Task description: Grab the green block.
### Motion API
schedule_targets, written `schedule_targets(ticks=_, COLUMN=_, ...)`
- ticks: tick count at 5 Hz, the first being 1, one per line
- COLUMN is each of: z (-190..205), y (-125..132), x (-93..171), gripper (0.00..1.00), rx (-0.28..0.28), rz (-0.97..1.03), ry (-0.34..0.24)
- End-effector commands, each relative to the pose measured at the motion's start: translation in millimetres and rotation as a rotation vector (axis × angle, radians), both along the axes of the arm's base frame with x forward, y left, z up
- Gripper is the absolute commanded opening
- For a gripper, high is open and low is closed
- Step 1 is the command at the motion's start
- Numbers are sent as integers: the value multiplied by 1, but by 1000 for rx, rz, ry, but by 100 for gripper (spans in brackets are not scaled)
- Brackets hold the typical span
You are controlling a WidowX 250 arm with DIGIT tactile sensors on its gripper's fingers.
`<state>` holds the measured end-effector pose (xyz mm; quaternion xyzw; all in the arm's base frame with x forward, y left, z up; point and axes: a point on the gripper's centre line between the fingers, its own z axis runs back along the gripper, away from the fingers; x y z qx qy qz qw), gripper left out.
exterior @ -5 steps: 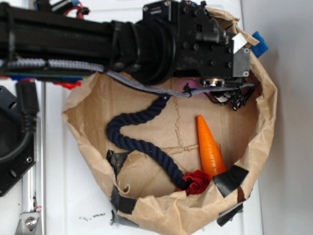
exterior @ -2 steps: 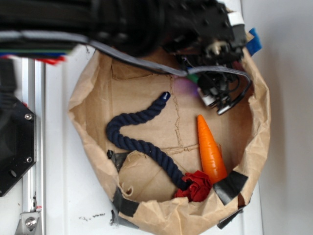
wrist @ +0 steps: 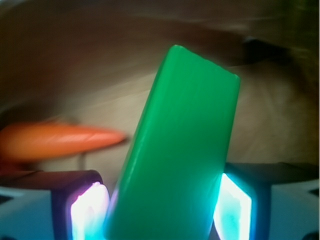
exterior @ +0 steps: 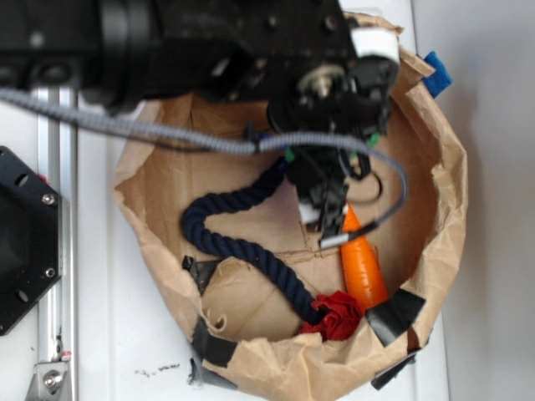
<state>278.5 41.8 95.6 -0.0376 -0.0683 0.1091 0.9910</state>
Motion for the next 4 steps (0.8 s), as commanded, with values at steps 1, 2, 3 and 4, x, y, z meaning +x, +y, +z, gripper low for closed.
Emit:
schedule_targets(ticks=1, z=44, y=-26, x=-18, gripper=0, rx=25, rz=-164, ry=-29)
schedule_targets(ticks=2, z=52, y=-27, x=-29, gripper=0, rx=50, rz=-153, ry=-15)
schedule_targets(ticks=3, z=58, y=-26, x=-37, gripper=0, rx=30, rz=-178, ry=-45)
schedule_targets(ticks=4, z=58, y=-27, x=-37, gripper=0, rx=53, rz=-172, ry=-56)
